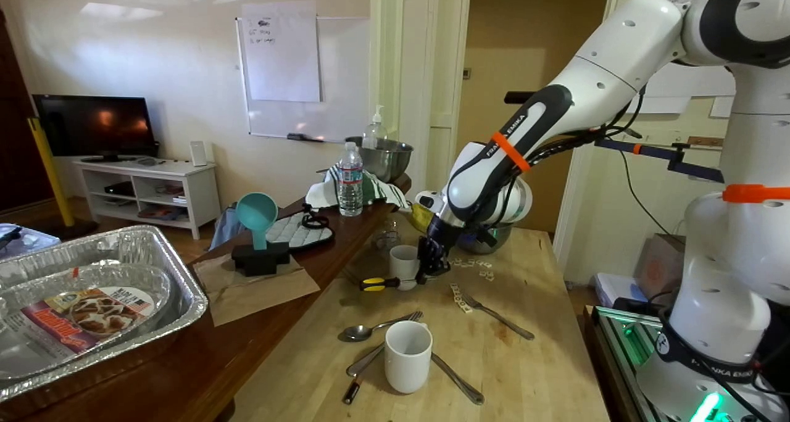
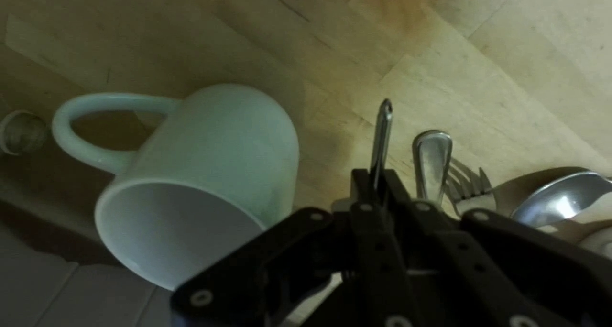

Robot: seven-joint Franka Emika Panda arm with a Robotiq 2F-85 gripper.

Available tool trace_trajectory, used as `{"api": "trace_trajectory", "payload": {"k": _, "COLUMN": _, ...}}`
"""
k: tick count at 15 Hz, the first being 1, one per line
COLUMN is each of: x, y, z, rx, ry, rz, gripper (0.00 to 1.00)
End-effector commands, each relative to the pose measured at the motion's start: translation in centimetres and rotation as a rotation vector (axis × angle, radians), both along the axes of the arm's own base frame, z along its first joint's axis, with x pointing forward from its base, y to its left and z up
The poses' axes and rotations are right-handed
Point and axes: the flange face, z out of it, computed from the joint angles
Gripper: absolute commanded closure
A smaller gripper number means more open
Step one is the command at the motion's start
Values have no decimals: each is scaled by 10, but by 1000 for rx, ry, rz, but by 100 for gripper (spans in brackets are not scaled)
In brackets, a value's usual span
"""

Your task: Put the screwdriver inside the white mug to the right

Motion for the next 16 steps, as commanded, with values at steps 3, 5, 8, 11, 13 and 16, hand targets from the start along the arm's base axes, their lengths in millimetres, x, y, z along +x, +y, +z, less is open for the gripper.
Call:
{"api": "trace_trajectory", "payload": {"k": 3, "x": -20, "y": 12, "z": 39, "rx": -23, "ry": 60, "rz": -26, "gripper": 98}}
{"api": "trace_trajectory", "payload": {"k": 5, "x": -22, "y": 22, "z": 66, "rx": -30, "ry": 76, "rz": -7, "gripper": 98}}
{"api": "trace_trajectory", "payload": {"k": 8, "x": -32, "y": 38, "z": 102, "rx": 39, "ry": 165, "rz": 39, "gripper": 98}}
{"api": "trace_trajectory", "payload": {"k": 11, "x": -43, "y": 27, "z": 145, "rx": 31, "ry": 260, "rz": 79, "gripper": 98}}
{"api": "trace_trajectory", "payload": {"k": 13, "x": -45, "y": 8, "z": 182, "rx": -64, "ry": 294, "rz": 83, "gripper": 98}}
{"api": "trace_trajectory", "payload": {"k": 16, "x": -35, "y": -26, "z": 209, "rx": -250, "ry": 303, "rz": 100, "gripper": 98}}
